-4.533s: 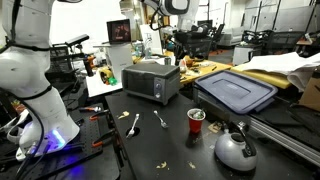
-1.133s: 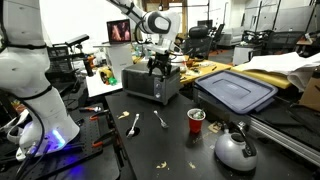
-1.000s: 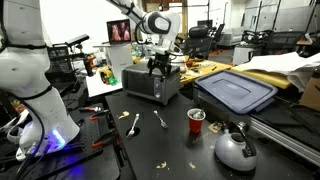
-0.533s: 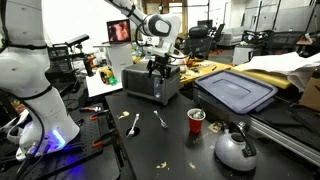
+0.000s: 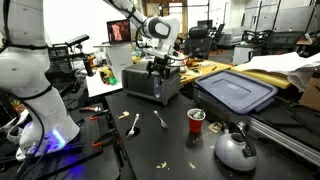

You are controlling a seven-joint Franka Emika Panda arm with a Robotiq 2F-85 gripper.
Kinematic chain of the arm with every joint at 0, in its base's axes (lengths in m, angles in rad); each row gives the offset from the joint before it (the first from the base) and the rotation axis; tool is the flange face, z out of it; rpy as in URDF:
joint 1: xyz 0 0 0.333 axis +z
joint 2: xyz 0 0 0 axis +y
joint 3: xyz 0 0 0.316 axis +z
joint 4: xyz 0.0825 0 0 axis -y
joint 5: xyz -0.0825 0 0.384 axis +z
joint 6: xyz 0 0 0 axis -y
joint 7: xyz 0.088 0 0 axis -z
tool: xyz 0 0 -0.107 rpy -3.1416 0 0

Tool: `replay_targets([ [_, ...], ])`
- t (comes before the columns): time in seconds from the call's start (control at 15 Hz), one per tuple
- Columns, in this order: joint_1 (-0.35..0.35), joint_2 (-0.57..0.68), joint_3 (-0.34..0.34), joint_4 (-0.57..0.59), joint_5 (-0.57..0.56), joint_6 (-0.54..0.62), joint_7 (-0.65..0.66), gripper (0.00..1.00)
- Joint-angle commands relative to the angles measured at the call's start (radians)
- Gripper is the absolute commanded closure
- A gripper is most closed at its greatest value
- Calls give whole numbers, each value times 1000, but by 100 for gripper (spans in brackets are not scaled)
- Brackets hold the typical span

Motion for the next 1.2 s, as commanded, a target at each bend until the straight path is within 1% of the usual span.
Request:
replay_targets([
  [0.0, -2, -6, 4, -7, 7, 15, -29, 0],
  [0.27, -6, -5, 8, -19, 15, 47, -48, 0],
  [0.53, -5, -8, 16, -50, 4, 149, -109, 0],
  [0.73, -8, -10, 22, -69, 8, 196, -142, 0],
  [1.13, -8, -6, 25, -89, -1, 223, -189, 0],
])
